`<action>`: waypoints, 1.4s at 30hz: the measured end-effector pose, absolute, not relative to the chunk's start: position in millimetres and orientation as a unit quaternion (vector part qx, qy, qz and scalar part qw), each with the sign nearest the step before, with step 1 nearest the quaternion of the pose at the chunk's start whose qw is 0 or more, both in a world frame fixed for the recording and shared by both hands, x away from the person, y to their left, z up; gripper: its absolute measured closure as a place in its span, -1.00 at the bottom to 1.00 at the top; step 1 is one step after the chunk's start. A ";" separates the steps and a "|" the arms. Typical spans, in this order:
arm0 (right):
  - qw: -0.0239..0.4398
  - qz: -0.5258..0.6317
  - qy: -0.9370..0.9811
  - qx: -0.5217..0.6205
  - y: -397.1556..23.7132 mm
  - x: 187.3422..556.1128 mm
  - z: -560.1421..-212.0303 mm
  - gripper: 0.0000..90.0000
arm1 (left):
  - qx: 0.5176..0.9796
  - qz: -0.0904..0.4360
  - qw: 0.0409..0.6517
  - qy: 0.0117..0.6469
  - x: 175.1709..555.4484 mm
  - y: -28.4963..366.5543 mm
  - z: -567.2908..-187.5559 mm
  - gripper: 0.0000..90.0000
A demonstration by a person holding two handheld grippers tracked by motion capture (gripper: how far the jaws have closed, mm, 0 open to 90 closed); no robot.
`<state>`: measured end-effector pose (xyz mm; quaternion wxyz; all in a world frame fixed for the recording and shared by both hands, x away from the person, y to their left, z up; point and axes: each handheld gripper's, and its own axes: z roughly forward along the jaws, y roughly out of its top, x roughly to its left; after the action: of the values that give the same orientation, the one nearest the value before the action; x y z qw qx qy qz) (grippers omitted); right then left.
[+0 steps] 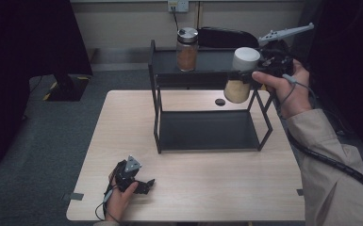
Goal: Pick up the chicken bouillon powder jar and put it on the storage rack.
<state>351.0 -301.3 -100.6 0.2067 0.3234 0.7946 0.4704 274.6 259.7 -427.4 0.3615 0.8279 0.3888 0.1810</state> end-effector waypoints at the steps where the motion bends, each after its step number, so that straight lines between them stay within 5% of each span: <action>1: 0.207 0.470 0.795 0.323 -301.3 351.0 -100.6 -0.23 | 0.828 0.181 0.362 0.389 274.6 259.7 -427.4 -1.00; 19: 0.236 0.460 0.785 0.342 -285.3 371.7 -56.4 -0.23 | 0.829 0.181 0.361 0.388 274.7 259.7 -427.0 -1.00; 42: 0.245 0.451 0.766 0.388 -264.3 432.3 -66.2 -0.23 | 0.828 0.181 0.361 0.389 274.8 259.7 -427.0 -1.00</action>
<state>432.3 -264.3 -66.2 0.2452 0.3878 0.7658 0.4505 274.8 259.7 -427.0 0.3608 0.8284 0.3886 0.1805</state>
